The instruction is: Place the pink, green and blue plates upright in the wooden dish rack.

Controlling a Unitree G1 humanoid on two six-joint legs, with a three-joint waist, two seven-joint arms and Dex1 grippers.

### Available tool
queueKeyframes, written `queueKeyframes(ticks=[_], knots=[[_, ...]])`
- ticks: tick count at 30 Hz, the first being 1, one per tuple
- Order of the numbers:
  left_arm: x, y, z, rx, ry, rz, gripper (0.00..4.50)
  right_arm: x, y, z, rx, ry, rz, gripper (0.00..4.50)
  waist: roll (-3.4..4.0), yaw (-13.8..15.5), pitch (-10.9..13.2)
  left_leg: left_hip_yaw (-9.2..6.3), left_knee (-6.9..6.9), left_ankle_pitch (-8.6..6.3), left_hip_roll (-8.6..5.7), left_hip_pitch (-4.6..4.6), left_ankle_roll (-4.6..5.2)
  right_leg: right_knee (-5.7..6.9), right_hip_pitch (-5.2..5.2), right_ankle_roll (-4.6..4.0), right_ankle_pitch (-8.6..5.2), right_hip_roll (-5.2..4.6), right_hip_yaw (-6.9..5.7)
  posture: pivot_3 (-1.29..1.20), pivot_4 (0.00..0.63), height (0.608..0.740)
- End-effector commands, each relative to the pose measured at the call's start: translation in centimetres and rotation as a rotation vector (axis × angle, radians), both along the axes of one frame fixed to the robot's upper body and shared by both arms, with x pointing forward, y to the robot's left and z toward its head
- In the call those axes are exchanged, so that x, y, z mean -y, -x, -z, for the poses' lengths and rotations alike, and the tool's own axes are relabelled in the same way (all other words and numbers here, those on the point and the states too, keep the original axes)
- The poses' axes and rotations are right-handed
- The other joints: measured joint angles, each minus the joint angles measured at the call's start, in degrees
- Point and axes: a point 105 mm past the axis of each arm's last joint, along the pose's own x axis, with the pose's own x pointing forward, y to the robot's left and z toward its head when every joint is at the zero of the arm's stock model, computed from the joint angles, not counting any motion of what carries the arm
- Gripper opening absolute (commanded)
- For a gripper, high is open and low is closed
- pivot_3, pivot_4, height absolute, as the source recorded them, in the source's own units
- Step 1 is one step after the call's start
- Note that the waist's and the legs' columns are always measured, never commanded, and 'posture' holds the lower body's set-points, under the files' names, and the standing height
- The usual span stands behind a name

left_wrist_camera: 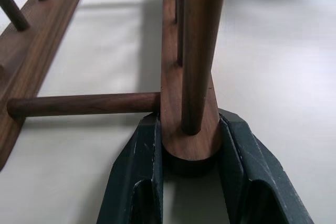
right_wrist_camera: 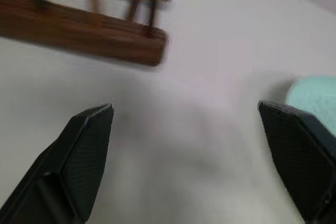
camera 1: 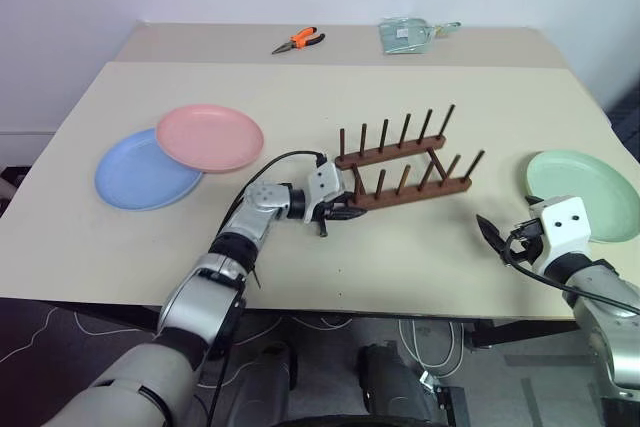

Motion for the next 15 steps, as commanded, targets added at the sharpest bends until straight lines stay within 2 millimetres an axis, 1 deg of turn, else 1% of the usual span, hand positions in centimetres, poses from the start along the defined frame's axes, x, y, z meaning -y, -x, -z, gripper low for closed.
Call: queueKeyframes(ticks=[1, 2, 3, 4, 5, 6, 8, 10, 12, 13, 14, 15], knots=[[-1.2, 1.2, -0.1, -0.014, -0.04, 0.069, 0.77, 2.0, 0.4, -1.2, 0.025, 0.041, 0.031, 4.5, 0.01, -0.02, -0.01, 0.0, 0.0, 0.0, 0.0, 0.02, 0.0, 0.01, 0.01, -0.01, 0.0, 0.0, 0.0, 0.0, 0.15, 0.74], [-1.6, 1.2, -0.1, -0.013, -0.046, 0.061, 1.85, 2.2, 0.5, -1.1, 0.019, 0.043, 0.031, 4.5, 0.02, -0.05, -0.01, 0.0, 0.01, 0.0, 0.0, 0.04, 0.0, 0.02, 0.01, -0.01, 0.01, 0.0, 0.0, 0.0, 0.15, 0.74], [-2.0, 0.8, -0.1, 0.01, -0.064, 0.03, 2.23, 2.2, 0.6, -1.0, 0.009, 0.046, 0.024, 4.5, 0.02, -0.03, -0.01, 0.0, 0.02, 0.0, 0.01, 0.04, 0.0, 0.04, 0.01, -0.02, 0.01, 0.0, 0.0, 0.0, 0.15, 0.74], [-2.4, 0.4, 0.0, 0.035, -0.087, -0.005, 2.69, 2.1, 0.8, -0.9, 0.0, 0.045, 0.015, 4.5, 0.02, -0.01, -0.01, 0.0, 0.03, 0.0, 0.01, 0.05, 0.0, 0.04, 0.02, -0.02, 0.01, 0.01, 0.0, 0.0, 0.15, 0.74], [-2.9, 0.1, 0.2, 0.034, -0.104, -0.037, 3.26, 2.0, 0.9, -0.8, -0.008, 0.045, 0.0, 4.5, 0.02, -0.01, -0.01, 0.0, 0.03, 0.0, 0.01, 0.05, 0.0, 0.04, 0.02, -0.02, 0.01, 0.01, 0.0, 0.0, 0.15, 0.74], [-3.4, -0.1, 0.3, 0.031, -0.117, -0.058, 3.68, 1.9, 1.0, -0.8, -0.015, 0.046, -0.011, 4.5, 0.02, 0.03, -0.01, -0.01, 0.04, 0.0, 0.01, 0.06, 0.0, 0.04, 0.04, -0.02, 0.01, 0.01, 0.0, 0.0, 0.15, 0.74], [-4.6, -0.1, 0.6, 0.026, -0.151, -0.084, 3.68, 1.2, 1.2, -0.6, -0.033, 0.032, -0.055, 4.5, 0.02, 0.0, -0.01, -0.01, 0.04, 0.0, 0.01, 0.06, 0.0, 0.03, 0.04, -0.01, 0.01, 0.01, 0.0, 0.0, 0.15, 0.74], [-5.6, 0.6, 0.8, -0.014, -0.163, -0.078, 3.72, 0.0, 1.8, -0.2, -0.073, 0.001, -0.131, 3.94, 0.04, -0.19, -0.02, -0.01, 0.03, 0.0, 0.02, 0.07, 0.0, 0.04, 0.04, -0.01, 0.01, 0.01, 0.0, 0.0, 0.15, 0.74], [-6.0, 1.7, 0.8, -0.05, -0.161, -0.052, 3.11, -1.3, 2.6, 0.5, -0.127, -0.03, -0.206, 3.19, 0.1, -0.38, -0.06, -0.01, 0.01, 0.0, 0.05, 0.09, 0.0, 0.06, 0.04, -0.02, 0.0, 0.02, 0.0, 0.0, 0.15, 0.74], [-6.1, 2.1, 0.7, -0.06, -0.16, -0.045, 2.75, -1.7, 2.8, 0.7, -0.145, -0.039, -0.227, 2.58, 0.11, -0.4, -0.06, -0.01, 0.0, 0.0, 0.06, 0.1, 0.0, 0.06, 0.04, -0.02, 0.0, 0.02, 0.01, 0.0, 0.15, 0.74], [-6.1, 2.8, 0.8, -0.08, -0.162, -0.029, 2.34, -2.4, 3.2, 1.1, -0.171, -0.05, -0.262, 2.15, 0.11, -0.35, -0.06, -0.01, 0.0, 0.0, 0.07, 0.11, 0.0, 0.06, 0.05, -0.02, 0.0, 0.02, 0.01, 0.0, 0.15, 0.74], [-5.4, 3.8, 0.7, -0.099, -0.155, 0.004, 1.8, -3.1, 3.4, 1.6, -0.203, -0.058, -0.304, 1.55, 0.11, -0.33, -0.07, 0.0, 0.02, 0.0, 0.07, 0.1, 0.0, 0.06, 0.05, -0.03, 0.0, 0.02, 0.01, 0.0, 0.15, 0.74]])
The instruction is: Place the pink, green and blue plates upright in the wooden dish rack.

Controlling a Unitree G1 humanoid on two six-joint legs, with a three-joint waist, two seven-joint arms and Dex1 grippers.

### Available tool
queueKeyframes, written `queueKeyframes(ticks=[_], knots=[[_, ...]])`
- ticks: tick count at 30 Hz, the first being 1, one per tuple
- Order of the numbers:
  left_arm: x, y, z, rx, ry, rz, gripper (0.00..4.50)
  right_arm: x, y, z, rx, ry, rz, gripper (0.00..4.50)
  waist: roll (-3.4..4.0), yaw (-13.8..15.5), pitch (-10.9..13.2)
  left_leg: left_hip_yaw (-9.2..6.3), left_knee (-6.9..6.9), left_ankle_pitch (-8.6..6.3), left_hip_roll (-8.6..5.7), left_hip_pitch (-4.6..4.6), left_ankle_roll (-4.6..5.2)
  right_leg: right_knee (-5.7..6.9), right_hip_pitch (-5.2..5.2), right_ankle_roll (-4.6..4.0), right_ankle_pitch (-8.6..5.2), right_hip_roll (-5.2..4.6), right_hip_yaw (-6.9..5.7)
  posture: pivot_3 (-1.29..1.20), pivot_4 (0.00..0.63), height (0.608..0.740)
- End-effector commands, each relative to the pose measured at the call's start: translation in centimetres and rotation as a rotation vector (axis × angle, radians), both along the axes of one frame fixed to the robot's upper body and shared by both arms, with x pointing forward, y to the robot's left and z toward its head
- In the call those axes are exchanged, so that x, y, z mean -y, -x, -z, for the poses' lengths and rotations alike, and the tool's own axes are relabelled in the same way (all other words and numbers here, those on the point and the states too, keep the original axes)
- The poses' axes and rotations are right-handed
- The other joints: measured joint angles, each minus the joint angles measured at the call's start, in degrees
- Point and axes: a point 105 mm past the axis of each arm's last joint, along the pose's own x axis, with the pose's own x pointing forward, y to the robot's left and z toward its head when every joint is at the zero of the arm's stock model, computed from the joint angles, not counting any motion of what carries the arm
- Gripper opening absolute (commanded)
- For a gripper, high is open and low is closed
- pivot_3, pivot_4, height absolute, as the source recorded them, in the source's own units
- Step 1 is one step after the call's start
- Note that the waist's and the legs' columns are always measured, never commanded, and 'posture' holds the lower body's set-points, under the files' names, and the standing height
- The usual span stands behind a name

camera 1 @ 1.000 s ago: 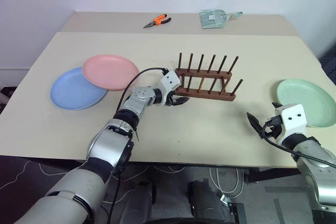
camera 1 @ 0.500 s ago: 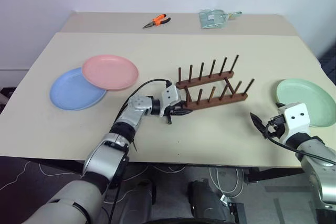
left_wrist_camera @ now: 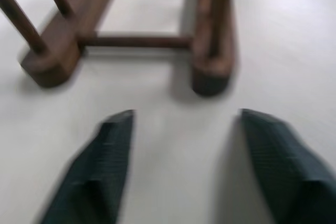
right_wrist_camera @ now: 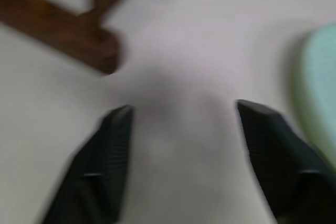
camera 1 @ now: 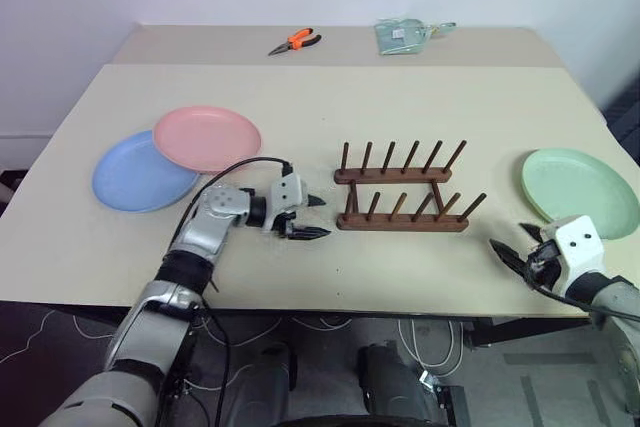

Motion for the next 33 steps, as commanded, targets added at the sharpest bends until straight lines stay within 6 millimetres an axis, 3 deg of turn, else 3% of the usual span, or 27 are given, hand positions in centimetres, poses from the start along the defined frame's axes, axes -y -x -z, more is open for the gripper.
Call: queueKeyframes(ticks=[1, 2, 3, 6, 10, 15, 22, 26, 28, 29, 31, 33], knots=[[0.6, 3.0, 0.7, -0.091, -0.017, 0.085, 1.24, -3.1, 0.7, 0.0, -0.038, -0.026, -0.149, 1.04, 0.0, 0.09, 0.0, 0.0, 0.01, 0.0, 0.01, 0.0, 0.0, -0.01, 0.01, -0.01, 0.0, 0.0, 0.0, 0.0, 0.15, 0.74], [1.5, 3.7, 0.9, -0.099, -0.008, 0.087, 0.74, -3.9, 0.6, 0.5, -0.055, -0.025, -0.174, 0.48, 0.02, 0.25, -0.02, 0.0, 0.01, 0.0, 0.01, -0.01, 0.0, -0.01, 0.01, -0.02, 0.0, -0.01, 0.01, 0.0, 0.15, 0.74], [2.5, 4.2, 1.0, -0.119, 0.007, 0.079, 0.72, -4.7, 0.3, 0.9, -0.06, -0.02, -0.189, 0.04, 0.01, 0.35, -0.02, 0.0, 0.0, 0.0, 0.03, -0.01, -0.01, -0.03, 0.02, -0.03, -0.01, -0.01, 0.01, 0.0, 0.15, 0.74], [3.9, 4.6, 1.7, -0.092, 0.002, 0.038, 0.72, -5.8, -1.1, 1.6, -0.04, 0.011, -0.173, 0.04, -0.02, 0.63, -0.05, 0.0, 0.08, -0.01, 0.0, -0.01, -0.01, -0.05, 0.07, -0.19, -0.09, -0.07, 0.01, 0.0, 0.15, 0.74], [4.6, 1.9, 3.1, 0.051, -0.077, -0.128, 0.72, -5.4, -3.5, 3.0, -0.024, 0.108, -0.085, 0.04, -0.21, 0.76, -0.37, 0.0, 0.11, -0.01, -0.04, 0.01, -0.02, -0.09, 0.12, -0.23, -0.09, -0.07, 0.0, 0.0, 0.15, 0.74], [4.2, -1.8, 2.5, 0.048, -0.003, -0.387, 0.72, -6.2, -6.3, 3.2, 0.029, 0.097, -0.02, 0.04, -0.55, 0.49, -1.0, -0.03, 0.15, -0.01, -0.06, 0.11, -0.02, -0.1, 0.25, -0.22, -0.09, -0.07, 0.0, 0.0, 0.15, 0.74], [3.3, -3.8, 2.7, 0.062, -0.01, -0.494, 0.72, -6.3, -10.1, 2.8, 0.084, 0.103, 0.045, 0.04, -0.54, 0.15, -1.04, -0.02, 0.05, -0.01, -0.02, 0.56, -0.02, -0.1, 0.62, -0.21, -0.06, 0.01, -0.01, 0.0, 0.15, 0.74], [2.9, -4.1, 2.5, 0.081, -0.006, -0.49, 0.72, -6.6, -10.4, 2.4, 0.083, 0.069, 0.014, 0.04, -0.54, 0.18, -1.04, -0.02, -0.03, -0.03, -0.04, 0.85, -0.01, -0.13, 0.9, -0.16, -0.11, -0.01, -0.01, 0.0, 0.15, 0.74], [1.9, -4.2, 1.9, 0.088, 0.011, -0.496, 0.72, -7.1, -9.5, 2.0, 0.072, 0.05, -0.058, 0.57, -0.54, 0.13, -1.04, -0.02, -0.05, -0.04, -0.03, 0.86, -0.01, -0.13, 0.9, -0.15, -0.12, -0.01, 0.0, 0.0, 0.15, 0.74], [1.2, -4.4, 1.5, 0.1, 0.012, -0.507, 0.96, -7.5, -9.0, 1.6, 0.075, 0.04, -0.099, 0.91, -0.54, 0.11, -1.04, -0.02, -0.07, -0.04, -0.03, 0.86, -0.01, -0.13, 0.89, -0.15, -0.12, -0.01, 0.0, 0.0, 0.15, 0.74], [-0.2, -4.4, 0.3, 0.12, 0.039, -0.502, 1.61, -8.4, -7.7, 0.4, 0.091, -0.003, -0.175, 1.86, -0.54, -0.13, -1.03, -0.03, -0.13, -0.05, -0.02, 0.86, 0.0, -0.13, 0.86, -0.05, -0.1, -0.01, 0.0, 0.0, 0.15, 0.74], [-2.4, -4.9, -2.1, 0.151, 0.11, -0.57, 2.63, -9.3, -6.6, -0.8, 0.108, -0.041, -0.235, 2.89, -0.49, -0.67, -0.98, -0.03, -0.27, -0.06, 0.02, 0.86, 0.01, -0.11, 0.78, -0.08, -0.12, 0.01, 0.0, 0.0, 0.15, 0.74]])
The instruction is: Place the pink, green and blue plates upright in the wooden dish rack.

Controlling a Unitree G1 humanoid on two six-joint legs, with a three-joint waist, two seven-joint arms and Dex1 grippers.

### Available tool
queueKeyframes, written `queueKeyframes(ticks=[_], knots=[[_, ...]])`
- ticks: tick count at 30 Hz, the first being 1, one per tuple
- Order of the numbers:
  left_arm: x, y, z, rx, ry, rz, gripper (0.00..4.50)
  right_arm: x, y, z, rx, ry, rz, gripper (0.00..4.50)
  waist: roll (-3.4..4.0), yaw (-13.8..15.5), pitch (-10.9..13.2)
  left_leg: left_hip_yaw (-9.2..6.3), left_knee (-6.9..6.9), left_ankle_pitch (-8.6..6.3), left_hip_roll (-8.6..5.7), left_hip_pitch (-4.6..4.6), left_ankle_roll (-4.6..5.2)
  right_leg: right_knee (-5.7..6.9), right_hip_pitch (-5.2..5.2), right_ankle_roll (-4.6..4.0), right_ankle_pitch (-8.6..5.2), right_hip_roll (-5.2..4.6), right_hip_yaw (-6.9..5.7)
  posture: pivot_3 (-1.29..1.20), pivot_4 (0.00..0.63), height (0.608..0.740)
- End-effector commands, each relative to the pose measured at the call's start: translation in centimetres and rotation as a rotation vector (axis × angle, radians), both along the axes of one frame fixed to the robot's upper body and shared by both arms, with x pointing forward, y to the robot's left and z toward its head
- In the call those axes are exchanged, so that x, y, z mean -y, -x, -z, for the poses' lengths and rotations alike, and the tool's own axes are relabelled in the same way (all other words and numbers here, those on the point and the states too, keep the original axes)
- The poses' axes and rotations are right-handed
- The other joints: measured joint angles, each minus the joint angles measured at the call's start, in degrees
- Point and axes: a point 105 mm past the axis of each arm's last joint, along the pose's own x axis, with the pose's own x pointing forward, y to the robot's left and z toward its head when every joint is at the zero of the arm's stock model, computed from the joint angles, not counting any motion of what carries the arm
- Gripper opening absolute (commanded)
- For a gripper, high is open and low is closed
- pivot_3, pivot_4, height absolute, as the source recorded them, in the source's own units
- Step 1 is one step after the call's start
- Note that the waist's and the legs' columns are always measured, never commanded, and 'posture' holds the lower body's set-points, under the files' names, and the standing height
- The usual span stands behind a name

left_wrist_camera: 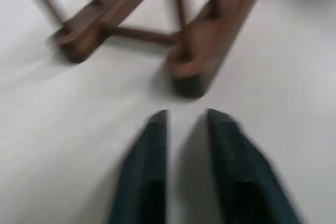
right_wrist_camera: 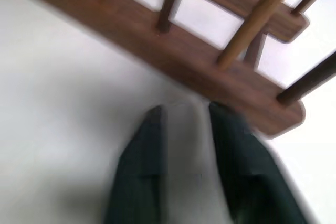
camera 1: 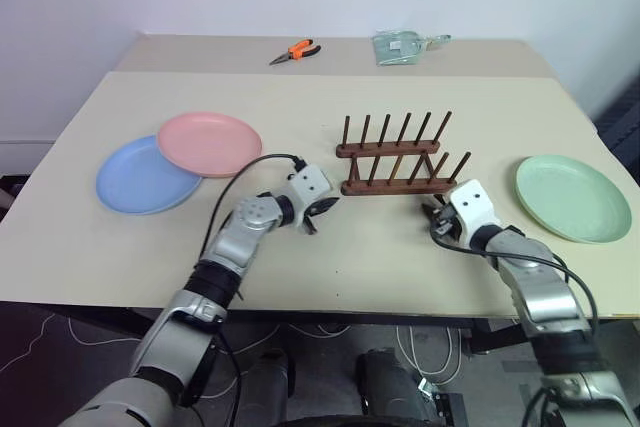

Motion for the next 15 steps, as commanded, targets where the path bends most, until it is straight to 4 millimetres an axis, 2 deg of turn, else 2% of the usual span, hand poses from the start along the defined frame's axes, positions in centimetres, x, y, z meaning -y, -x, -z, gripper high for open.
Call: queueKeyframes(ticks=[1, 2, 3, 5, 8, 10, 12, 15], knots=[[-4.1, -0.8, -3.5, 0.056, 0.113, -0.122, 3.19, -1.9, 1.4, -2.9, 0.055, -0.053, -0.122, 3.47, 0.09, -0.5, 0.1, -0.01, -0.03, 0.0, 0.0, 0.0, 0.0, 0.01, -0.04, -0.01, 0.0, 0.0, 0.0, 0.0, 0.15, 0.74], [-5.6, -1.2, -5.8, 0.098, 0.218, -0.185, 3.66, -2.2, 1.7, -3.3, 0.063, -0.054, -0.137, 3.91, 0.14, -0.59, 0.17, -0.03, -0.03, 0.0, 0.01, -0.04, 0.0, 0.04, -0.08, -0.01, -0.01, 0.0, 0.0, 0.0, 0.15, 0.74], [-7.0, -1.5, -7.7, 0.132, 0.313, -0.24, 4.15, -2.4, 1.8, -3.5, 0.069, -0.055, -0.147, 3.92, 0.12, -0.55, 0.22, -0.03, -0.01, 0.0, 0.01, -0.13, 0.0, 0.04, -0.15, -0.01, 0.0, -0.01, 0.0, 0.0, 0.15, 0.74], [-10.4, -2.1, -11.4, 0.237, 0.476, -0.4, 4.15, -2.8, 1.9, -3.8, 0.072, -0.069, -0.163, 3.92, 0.11, -0.42, 0.22, -0.2, 0.18, 0.01, 0.03, -0.52, 0.0, 0.07, -0.43, -0.01, 0.02, -0.01, -0.09, 0.0, 0.15, 0.74], [-14.2, -2.3, -13.4, 0.289, 0.585, -0.6, 4.15, -3.1, 1.6, -3.7, 0.073, -0.07, -0.164, 3.92, 0.11, 0.22, 0.21, -0.38, 0.3, 0.03, -0.06, -0.9, -0.01, 0.1, -0.79, -0.01, 0.07, -0.02, -0.12, 0.0, 0.15, 0.74], [-16.9, -2.3, -13.5, 0.294, 0.61, -0.768, 4.15, -3.3, 1.3, -3.5, 0.073, -0.065, -0.168, 3.92, 0.11, 0.59, 0.21, -0.33, 0.27, 0.02, -0.09, -0.9, -0.01, 0.08, -0.8, 0.0, 0.06, -0.04, -0.11, 0.0, 0.15, 0.74], [-18.4, -2.2, -13.1, 0.282, 0.598, -0.884, 4.15, -3.5, 1.2, -3.4, 0.073, -0.061, -0.173, 3.92, 0.11, 0.87, 0.21, -0.25, 0.25, 0.02, -0.11, -0.9, -0.01, 0.09, -0.79, 0.0, 0.06, -0.03, -0.12, 0.0, 0.15, 0.74], [-22.5, -1.3, -10.8, 0.173, 0.664, -1.161, 4.15, -3.6, 0.9, -3.5, 0.077, -0.061, -0.184, 3.92, 0.1, 0.94, 0.22, -0.26, 0.26, 0.02, -0.12, -0.91, -0.01, 0.09, -0.78, 0.0, 0.06, -0.02, -0.15, 0.0, 0.15, 0.74]])
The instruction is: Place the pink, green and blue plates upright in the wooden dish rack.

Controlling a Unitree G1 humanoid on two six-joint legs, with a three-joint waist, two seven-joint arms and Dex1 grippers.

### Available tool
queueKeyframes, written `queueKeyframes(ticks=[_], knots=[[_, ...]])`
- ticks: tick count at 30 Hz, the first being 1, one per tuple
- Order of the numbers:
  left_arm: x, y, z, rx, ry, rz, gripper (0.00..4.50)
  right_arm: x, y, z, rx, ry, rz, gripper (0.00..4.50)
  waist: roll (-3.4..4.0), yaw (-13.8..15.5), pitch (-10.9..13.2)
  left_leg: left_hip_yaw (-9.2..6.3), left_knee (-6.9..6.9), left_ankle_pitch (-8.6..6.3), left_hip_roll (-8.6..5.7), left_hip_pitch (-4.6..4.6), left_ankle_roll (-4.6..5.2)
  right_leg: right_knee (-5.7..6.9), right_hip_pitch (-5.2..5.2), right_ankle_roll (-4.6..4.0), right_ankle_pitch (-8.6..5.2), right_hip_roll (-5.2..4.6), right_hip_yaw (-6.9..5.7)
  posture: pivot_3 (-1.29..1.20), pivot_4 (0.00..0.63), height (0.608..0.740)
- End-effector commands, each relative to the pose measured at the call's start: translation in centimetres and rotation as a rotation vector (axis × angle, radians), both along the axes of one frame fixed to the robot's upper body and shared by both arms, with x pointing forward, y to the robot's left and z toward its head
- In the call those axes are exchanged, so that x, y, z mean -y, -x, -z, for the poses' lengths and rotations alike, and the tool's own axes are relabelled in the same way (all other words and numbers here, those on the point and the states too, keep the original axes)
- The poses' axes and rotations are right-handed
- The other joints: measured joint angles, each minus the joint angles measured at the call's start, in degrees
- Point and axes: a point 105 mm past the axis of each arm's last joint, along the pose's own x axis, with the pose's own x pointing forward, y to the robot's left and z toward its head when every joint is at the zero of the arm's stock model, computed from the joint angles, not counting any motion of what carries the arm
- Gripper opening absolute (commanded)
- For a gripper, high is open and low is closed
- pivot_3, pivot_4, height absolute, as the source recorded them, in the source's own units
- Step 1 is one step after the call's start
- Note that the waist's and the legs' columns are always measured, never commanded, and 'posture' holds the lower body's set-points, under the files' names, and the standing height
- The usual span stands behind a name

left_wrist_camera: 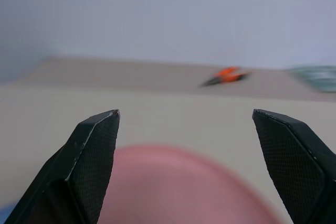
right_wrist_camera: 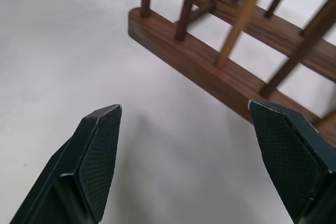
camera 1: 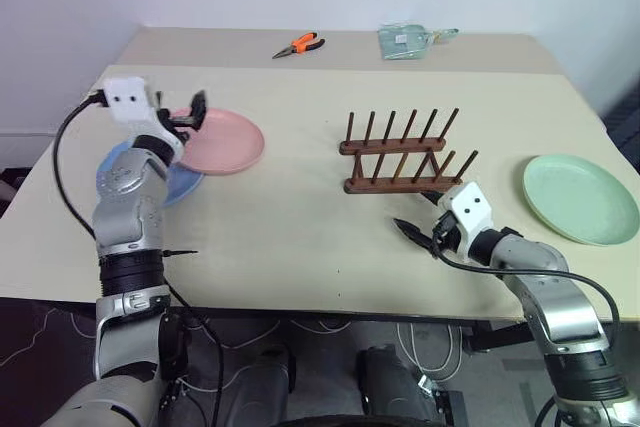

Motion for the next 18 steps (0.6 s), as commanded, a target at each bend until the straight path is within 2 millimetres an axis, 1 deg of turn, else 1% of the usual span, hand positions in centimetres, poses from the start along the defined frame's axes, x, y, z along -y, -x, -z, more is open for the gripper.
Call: queueKeyframes(ticks=[1, 2, 3, 4, 5, 7, 8, 10, 13, 16, 17, 18], knots=[[-3.9, 1.6, 1.1, -0.038, 0.226, -0.198, 4.15, -0.3, -0.5, -1.1, 0.049, -0.004, -0.015, 3.92, -0.01, -0.04, 0.01, 0.0, 0.0, 0.0, -0.01, -0.01, 0.0, 0.0, -0.01, 0.0, 0.0, 0.0, 0.0, 0.0, 0.15, 0.74], [-3.9, 1.8, 1.7, -0.05, 0.304, -0.191, 4.15, -0.3, -0.6, -1.1, 0.05, -0.002, -0.016, 3.92, -0.02, -0.03, 0.01, 0.0, 0.0, 0.0, -0.01, -0.01, 0.0, -0.01, -0.01, 0.0, 0.0, 0.0, 0.0, 0.0, 0.15, 0.74], [-3.5, 1.7, 2.5, -0.083, 0.338, -0.166, 4.15, -0.3, -0.7, -1.0, 0.051, -0.001, -0.019, 3.92, -0.02, -0.03, 0.01, 0.0, 0.0, 0.0, 0.0, -0.01, 0.0, -0.01, -0.01, 0.0, 0.0, 0.0, 0.0, 0.0, 0.15, 0.74], [-2.6, 1.6, 3.4, -0.135, 0.36, -0.112, 4.15, -0.4, -0.7, -1.0, 0.054, -0.001, -0.023, 3.92, -0.02, 0.0, 0.01, -0.01, 0.0, 0.0, 0.0, -0.01, 0.0, 0.0, -0.01, 0.0, 0.0, 0.0, 0.0, 0.0, 0.15, 0.74], [-1.9, 1.5, 3.9, -0.168, 0.365, -0.076, 4.15, -0.5, -0.8, -1.1, 0.057, -0.001, -0.027, 3.92, -0.02, 0.05, 0.01, -0.01, 0.0, 0.0, 0.0, -0.01, -0.01, 0.01, -0.01, 0.0, 0.0, 0.0, -0.03, 0.0, 0.15, 0.74], [-0.8, 1.2, 4.2, -0.183, 0.46, -0.009, 4.15, -0.7, -0.9, -1.3, 0.071, 0.0, -0.031, 3.92, -0.14, 0.14, 0.08, -0.02, 0.01, 0.0, -0.01, -0.02, -0.01, 0.01, 0.01, 0.0, 0.0, 0.0, -0.04, 0.0, 0.15, 0.74], [-0.5, 1.1, 4.1, -0.175, 0.496, 0.01, 3.92, -0.7, -1.0, -1.5, 0.08, -0.003, -0.029, 3.92, -0.18, 0.09, 0.1, -0.02, 0.03, 0.01, -0.02, -0.02, -0.02, 0.0, 0.02, 0.0, 0.0, 0.0, -0.04, 0.0, 0.15, 0.74], [-0.5, 1.0, 4.4, -0.179, 0.532, 0.012, 3.26, -0.6, -1.0, -1.8, 0.095, -0.008, -0.023, 3.92, -0.23, 0.0, 0.13, -0.02, 0.03, 0.01, -0.01, -0.02, -0.03, 0.0, 0.02, 0.0, 0.0, 0.0, -0.04, 0.0, 0.15, 0.74], [-0.2, 0.8, 4.6, -0.187, 0.573, 0.03, 1.7, -0.4, -0.9, -2.1, 0.113, 0.0, -0.009, 3.92, -0.23, -0.28, 0.13, 0.0, -0.01, 0.01, 0.01, -0.02, -0.03, 0.01, -0.03, -0.01, 0.0, 0.01, -0.03, 0.0, 0.15, 0.74], [0.0, 0.5, 4.7, -0.19, 0.585, 0.037, 0.16, 0.4, -0.6, -2.6, 0.118, -0.007, 0.011, 3.92, -0.23, -0.11, 0.13, 0.0, -0.01, 0.01, 0.01, -0.01, -0.03, 0.01, -0.02, -0.01, 0.0, 0.02, -0.03, 0.0, 0.15, 0.74], [0.0, 0.4, 4.6, -0.185, 0.59, 0.042, 0.02, 0.6, -0.6, -2.8, 0.124, 0.001, 0.018, 4.18, -0.24, -0.09, 0.13, 0.0, -0.01, 0.01, 0.01, -0.02, -0.03, 0.0, -0.02, -0.01, 0.0, 0.02, -0.03, 0.0, 0.15, 0.74], [0.2, 0.2, 4.1, -0.166, 0.581, 0.054, 0.0, 0.8, -0.6, -3.1, 0.127, 0.006, 0.022, 4.48, -0.24, -0.05, 0.13, 0.01, 0.0, 0.01, 0.01, -0.02, -0.03, 0.0, -0.02, -0.01, 0.0, 0.02, -0.03, 0.0, 0.15, 0.74]])
